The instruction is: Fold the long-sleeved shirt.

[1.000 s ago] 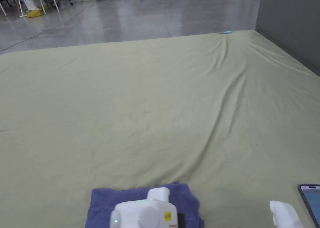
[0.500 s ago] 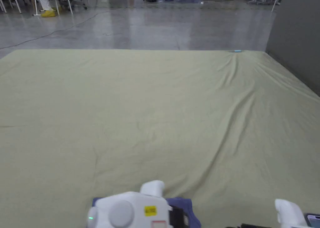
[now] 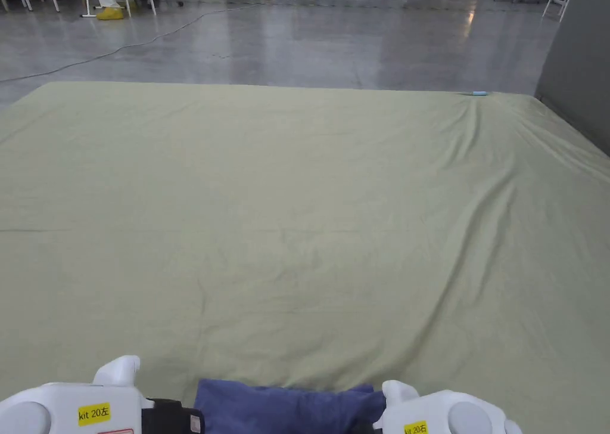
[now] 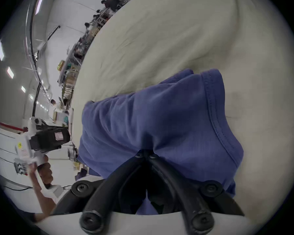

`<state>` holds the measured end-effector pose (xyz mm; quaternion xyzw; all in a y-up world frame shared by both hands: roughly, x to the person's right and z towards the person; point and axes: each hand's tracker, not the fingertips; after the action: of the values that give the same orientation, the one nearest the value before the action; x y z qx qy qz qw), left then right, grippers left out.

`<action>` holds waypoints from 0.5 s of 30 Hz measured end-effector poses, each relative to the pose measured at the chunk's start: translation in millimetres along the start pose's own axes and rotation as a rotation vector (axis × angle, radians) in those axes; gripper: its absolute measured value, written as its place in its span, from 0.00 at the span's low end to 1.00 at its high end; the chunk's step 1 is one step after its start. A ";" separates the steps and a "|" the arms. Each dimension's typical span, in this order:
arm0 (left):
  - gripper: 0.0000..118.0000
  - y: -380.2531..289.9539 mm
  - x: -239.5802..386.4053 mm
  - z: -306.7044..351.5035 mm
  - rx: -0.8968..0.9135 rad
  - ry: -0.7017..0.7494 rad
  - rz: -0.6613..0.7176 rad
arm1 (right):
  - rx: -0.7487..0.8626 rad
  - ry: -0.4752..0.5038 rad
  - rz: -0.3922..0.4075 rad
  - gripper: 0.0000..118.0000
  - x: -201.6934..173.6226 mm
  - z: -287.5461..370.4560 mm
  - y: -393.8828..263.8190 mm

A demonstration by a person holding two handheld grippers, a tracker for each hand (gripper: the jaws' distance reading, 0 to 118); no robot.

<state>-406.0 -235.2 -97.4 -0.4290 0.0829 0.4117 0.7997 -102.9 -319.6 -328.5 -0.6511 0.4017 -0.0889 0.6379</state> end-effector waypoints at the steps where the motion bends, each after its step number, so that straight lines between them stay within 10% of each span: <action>1: 0.00 -0.4 -1.5 -1.0 -0.004 0.002 0.003 | -0.019 -0.031 0.026 0.00 -2.7 2.0 5.1; 7: 0.02 11.4 -26.9 -6.7 0.010 -0.026 0.041 | -0.046 -0.001 0.037 0.00 2.5 7.9 6.5; 10: 1.00 12.5 -28.2 -8.6 0.029 -0.054 0.047 | -0.047 0.044 -0.006 0.00 10.2 8.1 6.8; 15: 0.98 36.2 -59.2 -31.2 -0.099 -0.067 0.074 | -0.036 0.101 -0.048 0.00 23.3 10.1 2.8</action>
<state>-463.8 -282.9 -110.3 -0.4507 0.0512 0.4588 0.7640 -82.3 -326.3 -342.0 -0.6664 0.4193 -0.1298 0.6027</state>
